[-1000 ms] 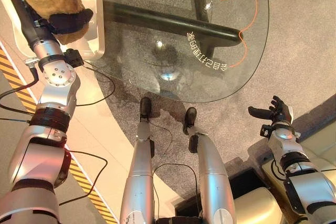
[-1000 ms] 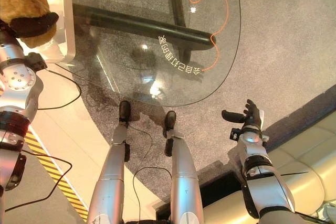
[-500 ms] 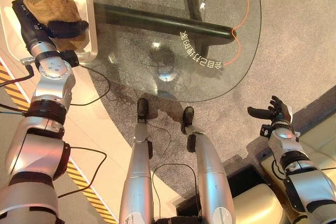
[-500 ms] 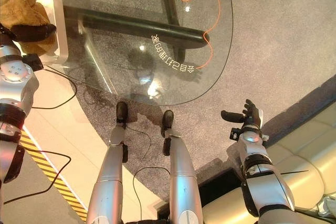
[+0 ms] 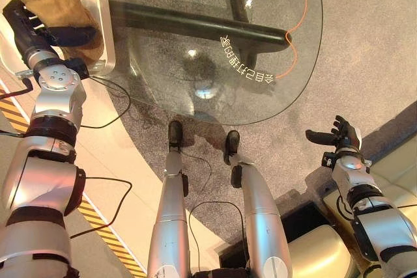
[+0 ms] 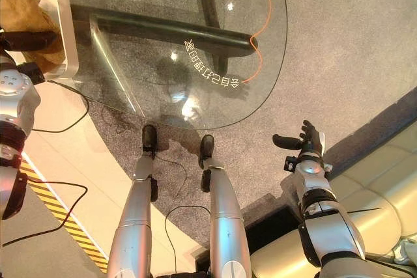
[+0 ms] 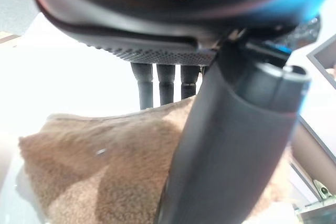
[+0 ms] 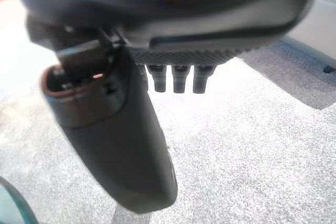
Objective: Wipe the table with a cloth and put it in the basket.
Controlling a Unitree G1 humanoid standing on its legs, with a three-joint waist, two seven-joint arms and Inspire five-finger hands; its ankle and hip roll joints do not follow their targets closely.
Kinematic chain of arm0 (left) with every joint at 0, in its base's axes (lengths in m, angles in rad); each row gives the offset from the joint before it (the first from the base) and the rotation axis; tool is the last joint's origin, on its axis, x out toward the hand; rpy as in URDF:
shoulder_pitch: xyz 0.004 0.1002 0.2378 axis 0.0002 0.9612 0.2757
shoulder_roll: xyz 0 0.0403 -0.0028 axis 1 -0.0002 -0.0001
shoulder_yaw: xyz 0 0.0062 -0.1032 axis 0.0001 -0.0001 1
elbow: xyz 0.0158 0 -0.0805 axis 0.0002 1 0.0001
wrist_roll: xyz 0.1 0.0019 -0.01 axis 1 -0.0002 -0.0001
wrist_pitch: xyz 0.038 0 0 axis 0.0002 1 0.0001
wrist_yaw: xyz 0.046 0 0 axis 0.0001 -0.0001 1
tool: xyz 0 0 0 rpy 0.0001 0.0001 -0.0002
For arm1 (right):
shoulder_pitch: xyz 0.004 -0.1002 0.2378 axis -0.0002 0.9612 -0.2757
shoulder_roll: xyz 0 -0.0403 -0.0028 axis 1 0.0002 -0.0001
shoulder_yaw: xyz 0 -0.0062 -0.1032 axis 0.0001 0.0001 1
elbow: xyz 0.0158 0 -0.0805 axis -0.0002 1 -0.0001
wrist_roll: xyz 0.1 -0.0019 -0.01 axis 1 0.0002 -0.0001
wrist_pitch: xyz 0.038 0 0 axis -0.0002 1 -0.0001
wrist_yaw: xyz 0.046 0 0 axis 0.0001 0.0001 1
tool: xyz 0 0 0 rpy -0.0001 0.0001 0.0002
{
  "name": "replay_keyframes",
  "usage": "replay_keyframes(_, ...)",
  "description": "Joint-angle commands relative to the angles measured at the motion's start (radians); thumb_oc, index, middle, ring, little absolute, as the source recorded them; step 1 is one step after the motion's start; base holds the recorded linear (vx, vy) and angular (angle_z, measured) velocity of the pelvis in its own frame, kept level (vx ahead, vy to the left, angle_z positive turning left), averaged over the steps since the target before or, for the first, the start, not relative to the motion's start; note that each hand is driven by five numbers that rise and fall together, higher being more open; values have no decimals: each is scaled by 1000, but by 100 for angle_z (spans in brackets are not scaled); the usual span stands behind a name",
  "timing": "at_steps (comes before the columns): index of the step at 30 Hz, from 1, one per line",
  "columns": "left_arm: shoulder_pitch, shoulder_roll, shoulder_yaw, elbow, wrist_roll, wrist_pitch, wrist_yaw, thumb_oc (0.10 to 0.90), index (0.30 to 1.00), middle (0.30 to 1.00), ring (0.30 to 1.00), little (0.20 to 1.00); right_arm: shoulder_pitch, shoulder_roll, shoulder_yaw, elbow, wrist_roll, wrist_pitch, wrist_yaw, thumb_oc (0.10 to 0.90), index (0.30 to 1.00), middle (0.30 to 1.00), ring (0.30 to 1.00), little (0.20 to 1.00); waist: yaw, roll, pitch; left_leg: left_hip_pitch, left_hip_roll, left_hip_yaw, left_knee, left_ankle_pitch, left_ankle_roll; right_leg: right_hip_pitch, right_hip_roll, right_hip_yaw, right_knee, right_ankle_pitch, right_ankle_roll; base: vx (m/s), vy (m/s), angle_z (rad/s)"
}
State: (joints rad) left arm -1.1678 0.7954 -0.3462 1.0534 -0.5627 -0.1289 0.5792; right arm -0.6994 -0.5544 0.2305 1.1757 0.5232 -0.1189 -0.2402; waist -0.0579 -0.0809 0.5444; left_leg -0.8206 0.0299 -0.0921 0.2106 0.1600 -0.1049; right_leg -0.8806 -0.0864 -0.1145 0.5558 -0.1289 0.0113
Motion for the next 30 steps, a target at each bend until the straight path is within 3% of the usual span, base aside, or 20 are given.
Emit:
replay_keyframes(1,-91,88,41,27,0,-25,36,800,900,900,900,900,29,-109,5,25,20,-32,-21,800,900,900,900,900,-11,29,-24,17,-24,132,168,-167,72,78,91,32,-162,90,23,0,0,0)
replay_keyframes(20,-79,93,41,12,-20,-48,11,800,900,900,900,900,54,-87,5,19,37,-38,-5,800,900,900,900,900,-7,20,-24,37,-27,124,169,-173,72,99,96,36,-172,92,23,0,0,0)
replay_keyframes(26,36,77,116,-34,-86,-93,-72,800,900,900,900,900,110,-45,-12,3,38,-61,32,800,900,900,900,900,10,21,-24,119,-37,119,135,-170,66,174,82,37,-198,96,37,-15,-35,-2)
replay_keyframes(30,240,20,202,-103,-68,-116,-169,800,900,900,900,900,179,-5,-31,-27,-15,-50,75,800,900,900,900,900,29,42,-45,214,-62,127,80,-162,64,268,63,24,-237,95,44,7,-6,-9)
